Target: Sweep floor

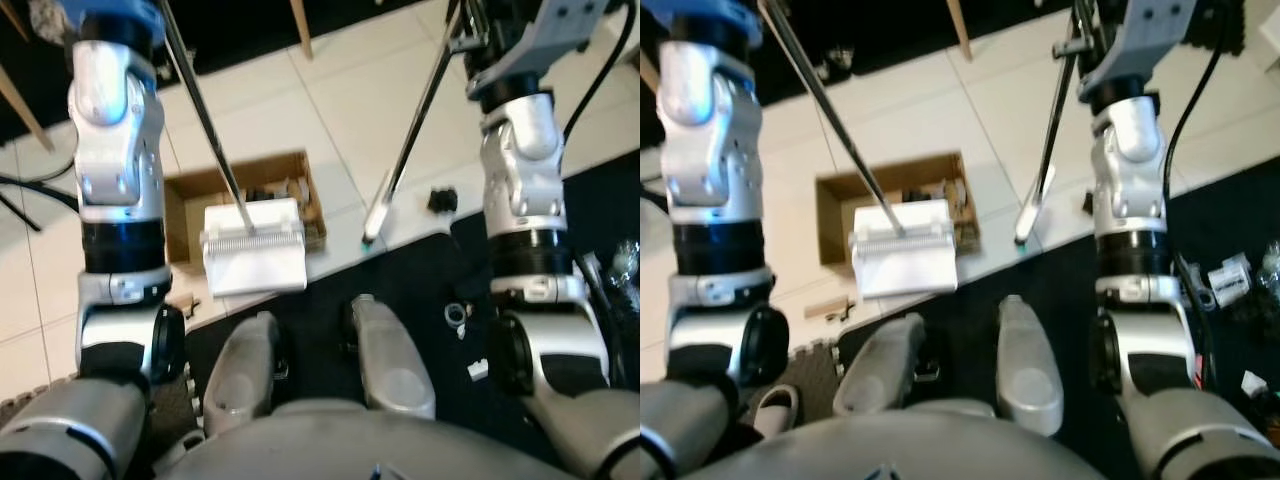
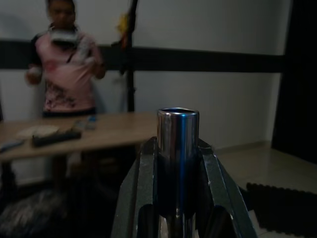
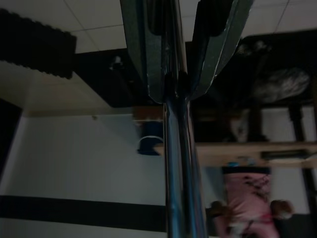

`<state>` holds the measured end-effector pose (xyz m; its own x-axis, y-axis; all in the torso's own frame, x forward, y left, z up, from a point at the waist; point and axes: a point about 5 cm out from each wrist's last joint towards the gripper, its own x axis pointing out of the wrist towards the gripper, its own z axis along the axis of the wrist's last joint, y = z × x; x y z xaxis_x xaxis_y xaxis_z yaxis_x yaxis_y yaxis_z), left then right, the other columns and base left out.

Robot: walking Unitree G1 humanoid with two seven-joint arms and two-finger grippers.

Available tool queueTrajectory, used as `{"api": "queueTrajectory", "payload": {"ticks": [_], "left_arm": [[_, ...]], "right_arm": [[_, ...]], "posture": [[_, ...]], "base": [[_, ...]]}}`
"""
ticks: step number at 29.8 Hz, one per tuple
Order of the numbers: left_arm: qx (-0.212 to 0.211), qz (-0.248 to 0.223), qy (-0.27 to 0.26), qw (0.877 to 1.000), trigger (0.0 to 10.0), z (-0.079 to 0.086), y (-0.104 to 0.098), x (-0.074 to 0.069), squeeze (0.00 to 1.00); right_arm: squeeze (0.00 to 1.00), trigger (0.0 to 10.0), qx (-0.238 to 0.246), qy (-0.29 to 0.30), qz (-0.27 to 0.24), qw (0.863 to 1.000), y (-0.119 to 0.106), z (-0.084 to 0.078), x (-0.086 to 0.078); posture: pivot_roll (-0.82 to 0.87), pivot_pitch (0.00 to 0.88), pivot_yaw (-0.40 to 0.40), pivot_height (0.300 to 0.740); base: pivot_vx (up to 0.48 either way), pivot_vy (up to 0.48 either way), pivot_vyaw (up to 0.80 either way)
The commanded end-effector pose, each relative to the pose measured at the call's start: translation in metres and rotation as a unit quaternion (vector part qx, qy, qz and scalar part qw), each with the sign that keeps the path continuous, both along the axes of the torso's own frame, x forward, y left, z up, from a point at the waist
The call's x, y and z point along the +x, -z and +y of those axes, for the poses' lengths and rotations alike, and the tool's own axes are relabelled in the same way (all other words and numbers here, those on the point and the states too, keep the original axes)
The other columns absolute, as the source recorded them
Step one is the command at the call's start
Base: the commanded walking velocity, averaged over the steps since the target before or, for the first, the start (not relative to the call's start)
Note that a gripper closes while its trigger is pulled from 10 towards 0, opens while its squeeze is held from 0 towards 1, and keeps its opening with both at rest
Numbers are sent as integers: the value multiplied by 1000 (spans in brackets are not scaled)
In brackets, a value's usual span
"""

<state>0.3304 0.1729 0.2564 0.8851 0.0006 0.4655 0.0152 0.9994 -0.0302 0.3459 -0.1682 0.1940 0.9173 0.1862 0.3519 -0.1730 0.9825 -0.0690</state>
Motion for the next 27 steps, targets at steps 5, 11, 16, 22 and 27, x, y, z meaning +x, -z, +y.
{"api": "queueTrajectory", "payload": {"ticks": [5,11,16,22,27], "left_arm": [[6,-24,-6,1000,10000,3,-12,-3,0],[6,-24,-7,1000,10000,3,-12,-3,0],[6,-23,-7,1000,10000,3,-12,-3,0],[7,-23,-8,1000,10000,3,-11,-3,0],[8,-22,-9,1000,10000,3,-11,-2,0]], "right_arm": [[0,10000,0,-4,-18,1000,-9,2,-1],[0,10000,0,-4,-17,1000,-8,3,-1],[0,10000,-1,-4,-16,1000,-8,3,-1],[0,10000,-2,-4,-15,1000,-7,3,0],[0,10000,-3,-5,-13,1000,-6,3,0]], "posture": [[-32,43,28,740],[-31,43,28,740],[-30,43,27,740],[-32,41,27,740],[-32,41,27,740]], "base": [[-348,0,0],[-348,0,0],[-346,0,0],[-330,0,0],[-60,0,0]]}}
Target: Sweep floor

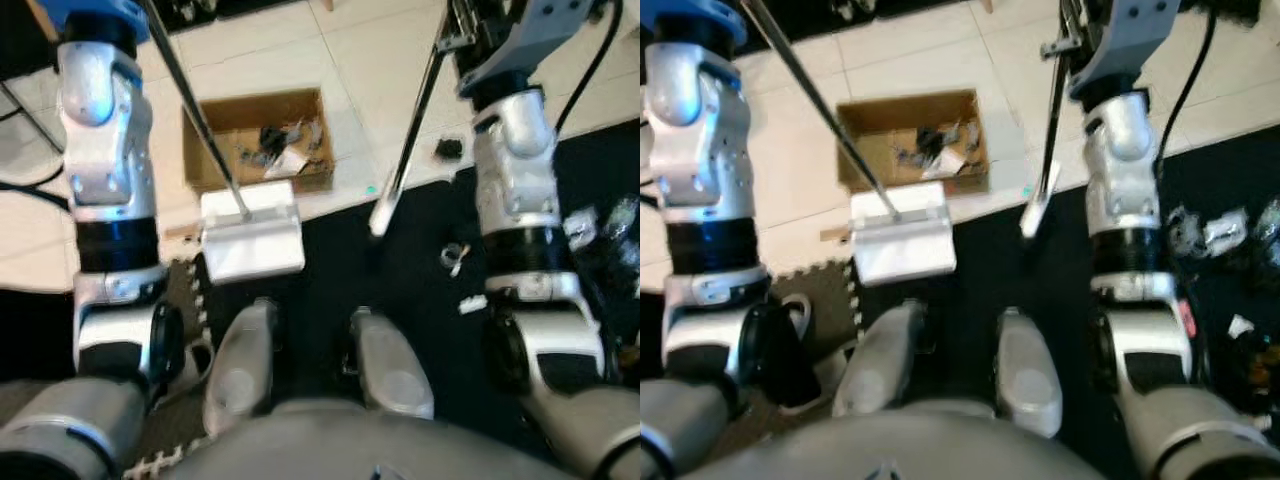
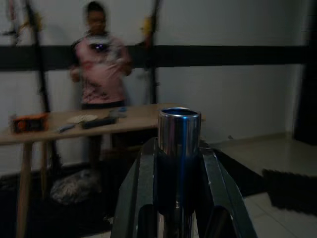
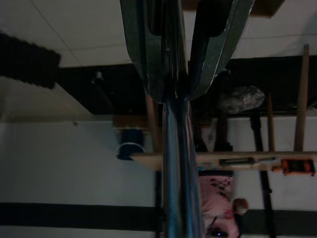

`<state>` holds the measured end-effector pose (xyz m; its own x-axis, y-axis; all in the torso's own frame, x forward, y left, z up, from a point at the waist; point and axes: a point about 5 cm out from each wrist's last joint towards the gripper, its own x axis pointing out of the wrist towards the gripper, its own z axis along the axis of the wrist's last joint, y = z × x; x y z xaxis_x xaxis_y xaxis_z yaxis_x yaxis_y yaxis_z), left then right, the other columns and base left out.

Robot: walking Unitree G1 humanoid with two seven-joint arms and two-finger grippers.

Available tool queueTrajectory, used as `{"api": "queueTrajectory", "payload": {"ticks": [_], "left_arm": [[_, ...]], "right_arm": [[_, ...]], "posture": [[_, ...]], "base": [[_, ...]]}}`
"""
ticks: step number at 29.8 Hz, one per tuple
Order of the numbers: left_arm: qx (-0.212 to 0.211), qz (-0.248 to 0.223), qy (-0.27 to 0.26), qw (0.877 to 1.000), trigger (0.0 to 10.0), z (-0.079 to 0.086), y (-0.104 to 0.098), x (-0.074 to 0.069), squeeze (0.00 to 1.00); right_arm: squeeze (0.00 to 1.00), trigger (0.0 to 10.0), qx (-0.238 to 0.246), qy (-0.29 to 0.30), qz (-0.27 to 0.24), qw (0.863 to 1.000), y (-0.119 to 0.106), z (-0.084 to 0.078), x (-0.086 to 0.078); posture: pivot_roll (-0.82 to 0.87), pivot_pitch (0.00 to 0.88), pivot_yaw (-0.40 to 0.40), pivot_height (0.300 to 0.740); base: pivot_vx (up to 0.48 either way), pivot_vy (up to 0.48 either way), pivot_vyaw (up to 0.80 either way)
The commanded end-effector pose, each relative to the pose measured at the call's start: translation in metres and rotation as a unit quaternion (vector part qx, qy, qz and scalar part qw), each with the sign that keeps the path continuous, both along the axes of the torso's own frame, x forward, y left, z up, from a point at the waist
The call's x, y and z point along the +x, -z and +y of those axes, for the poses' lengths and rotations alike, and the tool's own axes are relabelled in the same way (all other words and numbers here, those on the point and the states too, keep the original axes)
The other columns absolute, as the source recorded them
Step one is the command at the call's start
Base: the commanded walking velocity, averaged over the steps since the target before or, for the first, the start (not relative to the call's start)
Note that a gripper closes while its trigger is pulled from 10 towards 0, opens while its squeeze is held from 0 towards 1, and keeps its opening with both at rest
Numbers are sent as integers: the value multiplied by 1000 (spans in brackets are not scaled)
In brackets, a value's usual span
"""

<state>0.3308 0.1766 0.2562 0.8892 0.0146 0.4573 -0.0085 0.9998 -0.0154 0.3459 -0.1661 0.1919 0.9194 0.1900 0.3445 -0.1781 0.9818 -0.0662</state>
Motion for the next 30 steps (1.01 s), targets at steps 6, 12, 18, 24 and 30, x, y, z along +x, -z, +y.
{"api": "queueTrajectory", "payload": {"ticks": [6,12,18,24,30], "left_arm": [[1,-25,3,1000,10000,-1,-10,-2,0],[2,-23,2,1000,10000,-1,-8,-2,0],[6,-12,-1,1000,10000,0,0,0,0],[15,5,-6,1000,10000,-1,15,1,0],[24,25,-12,999,10000,0,28,2,0]], "right_arm": [[0,10000,-4,-2,-16,1000,-7,1,0],[0,10000,-6,-2,-13,1000,-5,1,1],[0,10000,-11,-2,-3,1000,2,1,1],[0,10000,-20,0,17,1000,16,1,0],[0,10000,-24,3,36,999,28,0,-1]], "posture": [[-34,37,28,740],[-34,34,29,740],[-36,31,29,740],[-36,33,27,740],[-36,42,28,740]], "base": [[0,0,0],[0,0,0],[0,0,0],[0,0,0],[0,0,0]]}}
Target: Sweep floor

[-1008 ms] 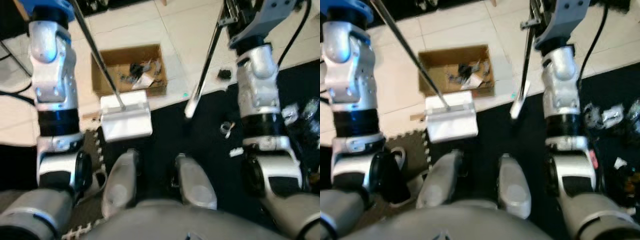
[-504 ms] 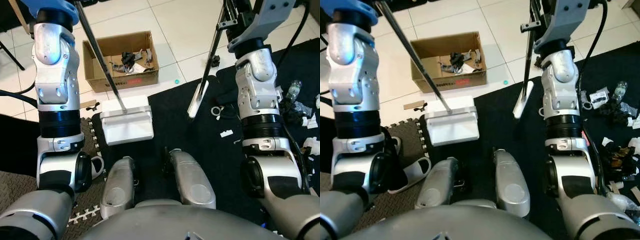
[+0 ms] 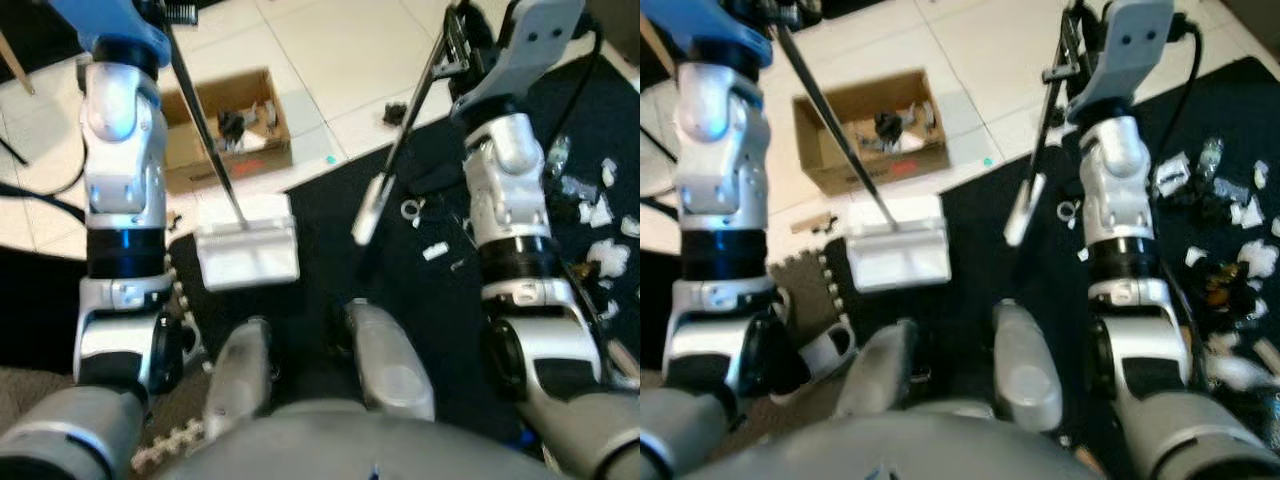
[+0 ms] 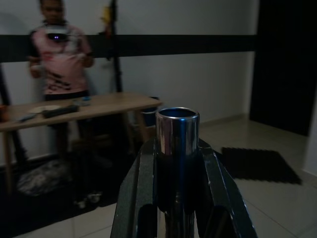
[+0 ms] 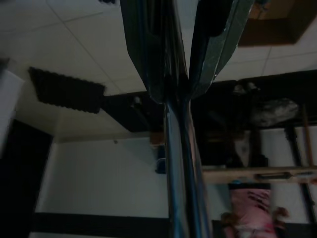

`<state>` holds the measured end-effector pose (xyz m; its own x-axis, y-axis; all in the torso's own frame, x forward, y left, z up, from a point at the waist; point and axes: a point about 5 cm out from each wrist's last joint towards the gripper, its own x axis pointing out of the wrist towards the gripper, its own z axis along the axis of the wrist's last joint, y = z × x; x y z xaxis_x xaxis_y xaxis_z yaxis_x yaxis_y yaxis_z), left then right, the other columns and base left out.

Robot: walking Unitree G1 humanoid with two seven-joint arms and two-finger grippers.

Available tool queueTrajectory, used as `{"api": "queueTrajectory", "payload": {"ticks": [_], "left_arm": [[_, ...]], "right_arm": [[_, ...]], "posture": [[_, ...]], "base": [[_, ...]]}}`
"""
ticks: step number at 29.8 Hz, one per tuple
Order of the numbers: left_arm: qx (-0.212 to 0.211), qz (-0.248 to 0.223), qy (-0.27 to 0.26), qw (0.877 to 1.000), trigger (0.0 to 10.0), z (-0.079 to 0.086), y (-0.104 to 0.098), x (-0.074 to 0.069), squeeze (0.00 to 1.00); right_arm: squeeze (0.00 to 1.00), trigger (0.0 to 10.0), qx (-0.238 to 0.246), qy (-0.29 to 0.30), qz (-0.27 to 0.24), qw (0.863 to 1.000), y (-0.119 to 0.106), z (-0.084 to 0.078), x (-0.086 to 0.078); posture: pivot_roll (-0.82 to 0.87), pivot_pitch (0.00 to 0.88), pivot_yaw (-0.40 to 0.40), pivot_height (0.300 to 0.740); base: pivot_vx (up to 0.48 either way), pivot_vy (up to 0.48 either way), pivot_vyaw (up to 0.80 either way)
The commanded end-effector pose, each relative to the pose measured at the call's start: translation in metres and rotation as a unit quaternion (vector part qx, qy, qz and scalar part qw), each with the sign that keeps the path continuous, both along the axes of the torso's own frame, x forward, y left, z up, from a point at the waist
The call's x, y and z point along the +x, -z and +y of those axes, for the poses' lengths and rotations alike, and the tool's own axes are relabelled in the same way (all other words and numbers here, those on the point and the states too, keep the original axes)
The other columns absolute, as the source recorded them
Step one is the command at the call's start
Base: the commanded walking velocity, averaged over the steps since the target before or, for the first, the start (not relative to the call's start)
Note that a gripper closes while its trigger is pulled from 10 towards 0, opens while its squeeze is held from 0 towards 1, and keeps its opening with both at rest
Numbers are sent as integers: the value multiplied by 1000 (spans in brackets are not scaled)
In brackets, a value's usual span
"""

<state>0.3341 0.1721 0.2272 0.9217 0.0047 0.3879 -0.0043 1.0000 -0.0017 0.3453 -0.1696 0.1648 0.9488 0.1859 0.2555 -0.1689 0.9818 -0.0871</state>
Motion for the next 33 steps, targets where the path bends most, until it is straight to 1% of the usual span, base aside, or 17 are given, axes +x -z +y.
{"api": "queueTrajectory", "payload": {"ticks": [1,5,12,15,17,20,21,22,24,25,26,28,32,33], "left_arm": [[19,-12,-14,1000,10000,4,-1,-1,0],[21,-8,-15,1000,10000,4,3,-1,0],[22,-5,-15,1000,10000,4,7,-1,0],[28,4,-22,999,10000,5,18,-1,0],[29,4,-23,999,10000,5,19,-1,0],[32,18,-31,999,10000,4,32,-2,0],[32,18,-31,999,10000,4,32,-2,0],[36,38,-39,998,10000,3,47,-3,0],[38,46,-43,997,10000,2,53,-3,0],[43,59,-45,996,10000,0,62,-3,0],[51,79,-49,994,10000,-3,78,-5,0],[54,98,-54,992,10000,-5,91,-7,0],[60,127,-56,988,10000,-8,112,-12,0],[60,127,-56,988,10000,-8,112,-12,0]], "right_arm": [[0,10000,-6,-6,-7,1000,2,4,0],[0,10000,-8,-6,-1,1000,6,4,-1],[0,10000,-8,-6,-2,1000,6,4,0],[0,10000,-14,-7,17,1000,18,5,0],[0,10000,-14,-7,19,1000,20,5,0],[0,10000,-31,-7,49,998,40,9,-3],[0,10000,-31,-7,49,998,40,9,-3],[0,10000,-43,-13,73,996,55,14,-7],[0,10000,-48,-15,83,995,61,16,-8],[0,10000,-56,-20,101,993,71,20,-11],[0,10000,-70,-27,133,988,89,25,-18],[0,10000,-83,-28,164,983,106,28,-25],[0,10000,-104,-20,199,974,126,30,-35],[0,10000,-104,-20,199,974,126,30,-35]], "posture": [[-36,42,28,740],[-35,44,28,740],[-35,46,28,740],[-35,48,26,740],[-35,48,26,740],[-33,49,25,740],[-33,49,25,740],[-30,51,24,740],[-30,51,24,740],[-28,56,20,740],[-27,56,19,740],[-27,56,19,740],[-25,63,17,740],[-25,63,17,740]], "base": [[0,0,0],[0,0,0],[0,0,0],[0,0,0],[0,0,0],[0,0,0],[0,0,0],[0,0,0],[0,0,0],[0,0,0],[0,0,0],[0,0,0],[0,0,0],[0,0,0]]}}
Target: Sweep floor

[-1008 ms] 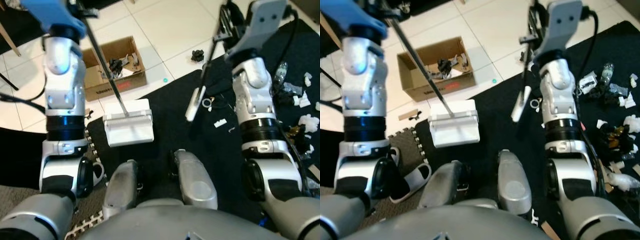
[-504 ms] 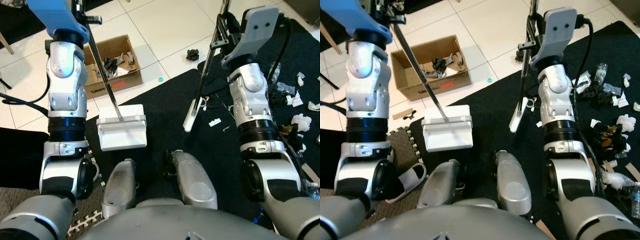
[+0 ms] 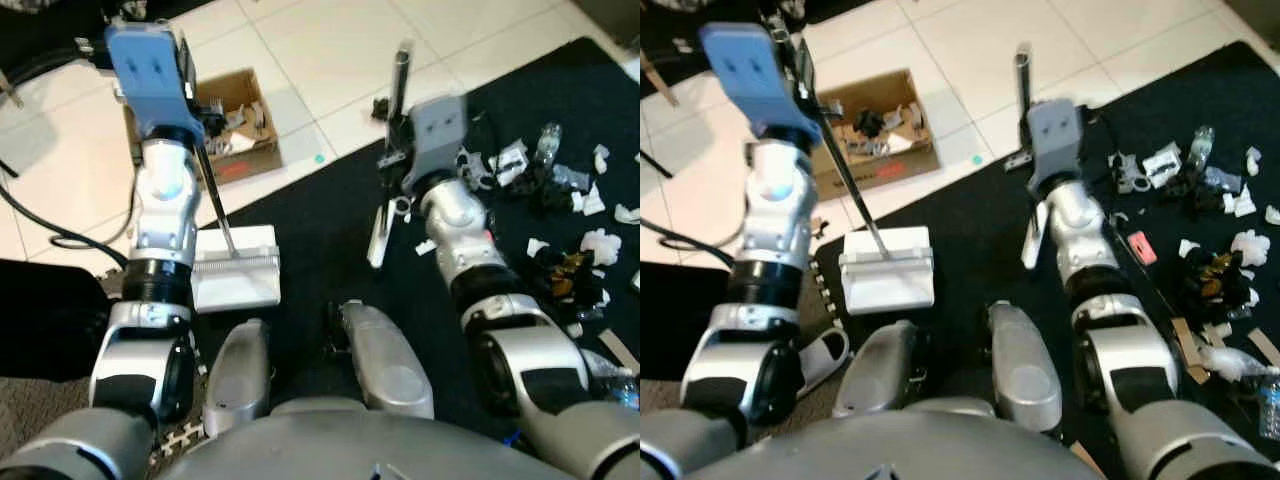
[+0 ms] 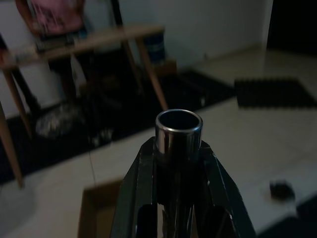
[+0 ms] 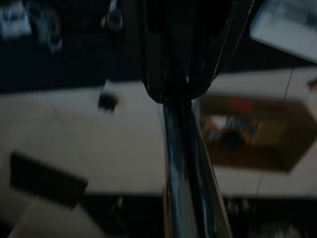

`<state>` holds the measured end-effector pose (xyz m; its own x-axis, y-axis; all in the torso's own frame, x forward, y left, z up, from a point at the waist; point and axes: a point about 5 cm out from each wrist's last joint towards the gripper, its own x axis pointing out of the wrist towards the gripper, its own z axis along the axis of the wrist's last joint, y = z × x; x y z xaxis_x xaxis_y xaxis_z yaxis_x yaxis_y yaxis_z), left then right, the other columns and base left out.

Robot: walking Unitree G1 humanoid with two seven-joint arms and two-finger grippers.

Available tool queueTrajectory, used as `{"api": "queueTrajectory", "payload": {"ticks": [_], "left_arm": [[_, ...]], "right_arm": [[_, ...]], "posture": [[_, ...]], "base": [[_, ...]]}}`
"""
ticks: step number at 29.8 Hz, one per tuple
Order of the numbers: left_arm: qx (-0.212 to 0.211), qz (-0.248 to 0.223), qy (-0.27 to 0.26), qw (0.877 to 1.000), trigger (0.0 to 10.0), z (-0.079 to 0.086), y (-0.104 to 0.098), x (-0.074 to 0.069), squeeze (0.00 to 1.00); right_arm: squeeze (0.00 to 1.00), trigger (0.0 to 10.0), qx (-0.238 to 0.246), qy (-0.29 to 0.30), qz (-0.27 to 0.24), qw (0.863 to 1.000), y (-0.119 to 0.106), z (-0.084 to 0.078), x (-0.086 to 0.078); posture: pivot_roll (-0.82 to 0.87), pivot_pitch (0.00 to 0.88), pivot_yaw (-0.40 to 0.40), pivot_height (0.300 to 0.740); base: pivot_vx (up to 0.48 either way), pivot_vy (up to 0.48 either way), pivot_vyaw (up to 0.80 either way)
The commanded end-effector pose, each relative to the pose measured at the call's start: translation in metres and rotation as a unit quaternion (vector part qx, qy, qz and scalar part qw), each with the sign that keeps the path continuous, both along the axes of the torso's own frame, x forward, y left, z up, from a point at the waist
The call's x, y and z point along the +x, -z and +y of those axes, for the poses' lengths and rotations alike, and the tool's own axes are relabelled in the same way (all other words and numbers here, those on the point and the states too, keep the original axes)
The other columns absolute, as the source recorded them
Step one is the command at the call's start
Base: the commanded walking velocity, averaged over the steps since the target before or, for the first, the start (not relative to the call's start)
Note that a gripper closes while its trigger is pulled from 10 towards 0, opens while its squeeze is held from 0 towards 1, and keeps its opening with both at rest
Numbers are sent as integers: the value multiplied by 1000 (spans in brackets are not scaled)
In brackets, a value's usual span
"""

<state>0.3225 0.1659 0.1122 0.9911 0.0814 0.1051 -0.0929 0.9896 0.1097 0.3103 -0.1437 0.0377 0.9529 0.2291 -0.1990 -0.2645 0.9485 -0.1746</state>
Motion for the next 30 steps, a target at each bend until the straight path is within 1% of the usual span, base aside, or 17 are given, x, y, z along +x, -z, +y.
{"api": "queueTrajectory", "payload": {"ticks": [1,3,4,5,7,8,9,10,11,12,13,14,16,23,25,27,30], "left_arm": [[17,-9,-2,1000,10000,-2,4,-3,0],[17,-9,-2,1000,10000,-2,4,-3,0],[21,4,-5,1000,10000,-2,14,-6,0],[23,11,-6,1000,10000,-2,19,-8,0],[25,18,-6,1000,10000,-1,24,-9,0],[10,39,-10,999,10000,0,35,-15,0],[10,39,-10,999,10000,0,35,-15,0],[-4,58,-18,998,10000,3,44,-19,0],[-9,66,-24,997,10000,5,48,-21,0],[-9,66,-24,997,10000,5,48,-21,0],[-19,79,-36,996,10000,8,55,-23,0],[-20,87,-40,995,10000,10,59,-25,0],[-20,92,-43,995,10000,11,61,-26,0],[-7,118,-39,992,10000,13,76,-34,0],[-1,154,-37,987,10000,14,93,-43,0],[6,174,-28,984,10000,13,104,-51,0],[-6,196,-1,981,10000,4,116,-60,0]], "right_arm": [[0,10000,-22,0,-9,1000,4,4,-3],[0,10000,-22,0,-9,1000,4,4,-3],[0,10000,-34,10,-6,999,9,4,-6],[0,10000,-33,12,-3,999,12,3,-8],[0,10000,-29,14,2,999,14,3,-9],[0,10000,8,25,23,999,19,1,-12],[0,10000,8,25,23,999,19,1,-12],[0,10000,48,31,42,997,24,0,-15],[0,10000,66,31,50,996,25,0,-17],[0,10000,66,31,50,996,25,0,-17],[0,10000,102,36,63,992,28,1,-18],[0,10000,119,41,72,989,30,2,-19],[0,10000,129,45,77,988,32,2,-20],[0,10000,122,42,97,987,41,8,-27],[0,10000,89,36,105,990,45,10,-31],[0,10000,65,29,111,991,49,10,-35],[0,10000,63,39,108,991,50,6,-36]], "posture": [[-25,63,17,740],[-25,63,17,740],[-18,69,16,740],[-18,69,16,740],[-18,69,16,740],[-13,73,16,740],[-13,73,16,740],[-12,75,19,740],[-12,75,19,740],[-12,75,19,740],[-11,75,20,740],[-11,75,20,740],[-11,75,20,740],[-7,70,31,740],[-3,63,31,740],[-7,60,29,740],[-5,56,22,740]], "base": [[0,0,0],[0,0,0],[0,0,0],[0,0,0],[0,0,0],[0,0,0],[0,0,0],[0,0,0],[0,0,0],[0,0,0],[0,0,0],[0,0,0],[0,0,0],[0,0,0],[0,0,0],[0,0,0],[0,0,0]]}}
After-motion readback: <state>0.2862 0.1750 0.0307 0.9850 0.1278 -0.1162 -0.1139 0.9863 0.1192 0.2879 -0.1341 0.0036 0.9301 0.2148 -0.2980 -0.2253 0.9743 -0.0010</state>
